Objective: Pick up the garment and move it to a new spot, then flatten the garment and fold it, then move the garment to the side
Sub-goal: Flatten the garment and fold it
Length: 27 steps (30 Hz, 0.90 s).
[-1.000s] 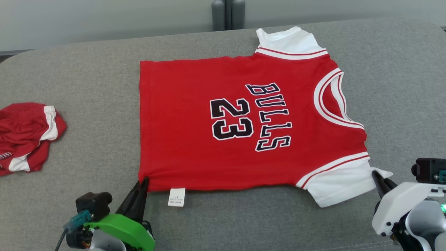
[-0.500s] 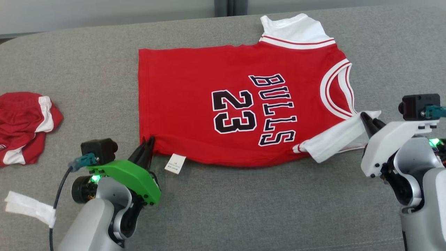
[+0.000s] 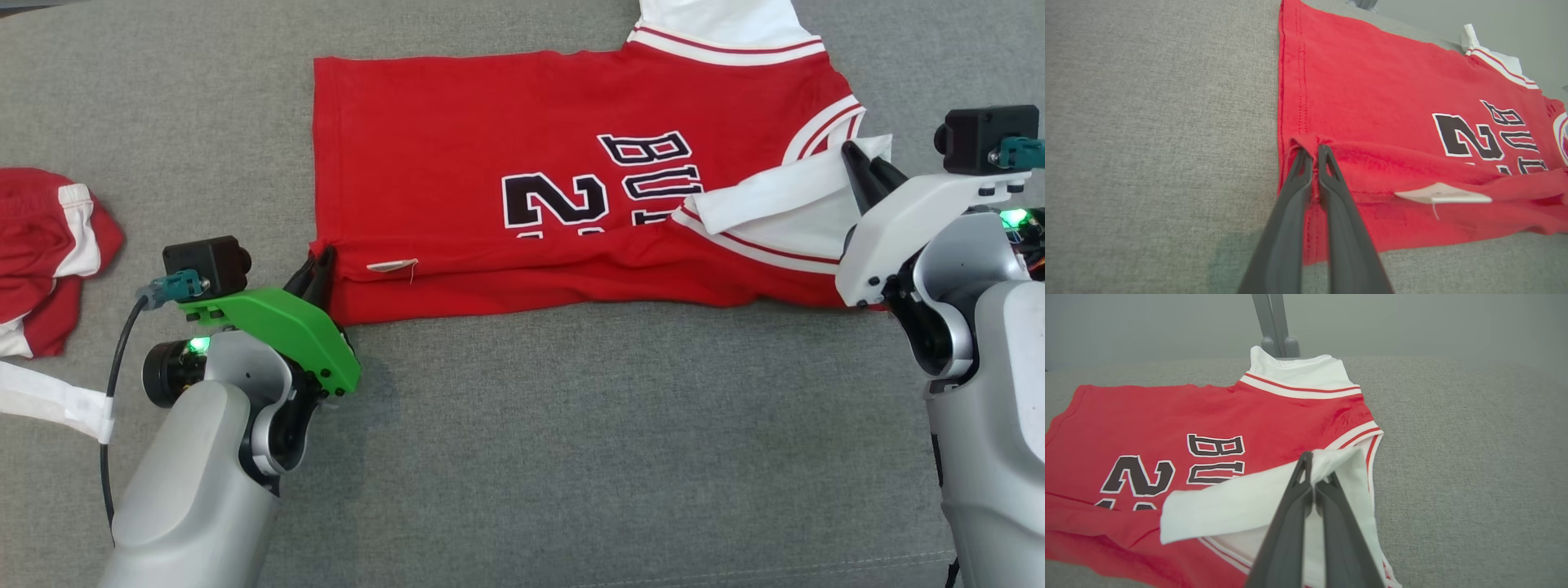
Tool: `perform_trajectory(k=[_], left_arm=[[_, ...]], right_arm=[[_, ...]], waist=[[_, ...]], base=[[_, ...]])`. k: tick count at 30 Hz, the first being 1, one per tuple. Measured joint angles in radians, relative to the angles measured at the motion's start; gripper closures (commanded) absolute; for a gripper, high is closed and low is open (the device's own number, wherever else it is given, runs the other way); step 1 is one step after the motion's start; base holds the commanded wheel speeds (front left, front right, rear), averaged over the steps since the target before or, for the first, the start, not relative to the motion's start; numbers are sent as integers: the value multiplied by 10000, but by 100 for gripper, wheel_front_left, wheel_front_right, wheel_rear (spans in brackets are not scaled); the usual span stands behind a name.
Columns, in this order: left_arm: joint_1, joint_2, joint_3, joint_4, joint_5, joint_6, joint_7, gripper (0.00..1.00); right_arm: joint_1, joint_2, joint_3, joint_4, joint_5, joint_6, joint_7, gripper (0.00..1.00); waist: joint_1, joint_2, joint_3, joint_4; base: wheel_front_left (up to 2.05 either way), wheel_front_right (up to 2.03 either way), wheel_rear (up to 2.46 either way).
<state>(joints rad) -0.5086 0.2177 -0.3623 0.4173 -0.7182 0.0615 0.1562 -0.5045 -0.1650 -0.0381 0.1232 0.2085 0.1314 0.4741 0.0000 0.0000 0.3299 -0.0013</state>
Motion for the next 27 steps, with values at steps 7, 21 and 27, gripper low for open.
perform_trajectory(k=[7,21,27], left_arm=[[-195,-163,48,240,-21,-88,-403,0],[1318,268,107,-313,136,109,-1227,0],[1546,224,-182,-345,255,211,-1043,0]], right_arm=[[-450,130,-17,508,71,0,-861,0],[818,-42,-767,518,169,0,-1321,0],[1569,190,-1360,479,-192,0,-779,0]], waist=[[0,0,230,121],[0,0,-349,211],[0,1,-521,168]], base=[[0,0,0],[0,0,0],[0,0,0]])
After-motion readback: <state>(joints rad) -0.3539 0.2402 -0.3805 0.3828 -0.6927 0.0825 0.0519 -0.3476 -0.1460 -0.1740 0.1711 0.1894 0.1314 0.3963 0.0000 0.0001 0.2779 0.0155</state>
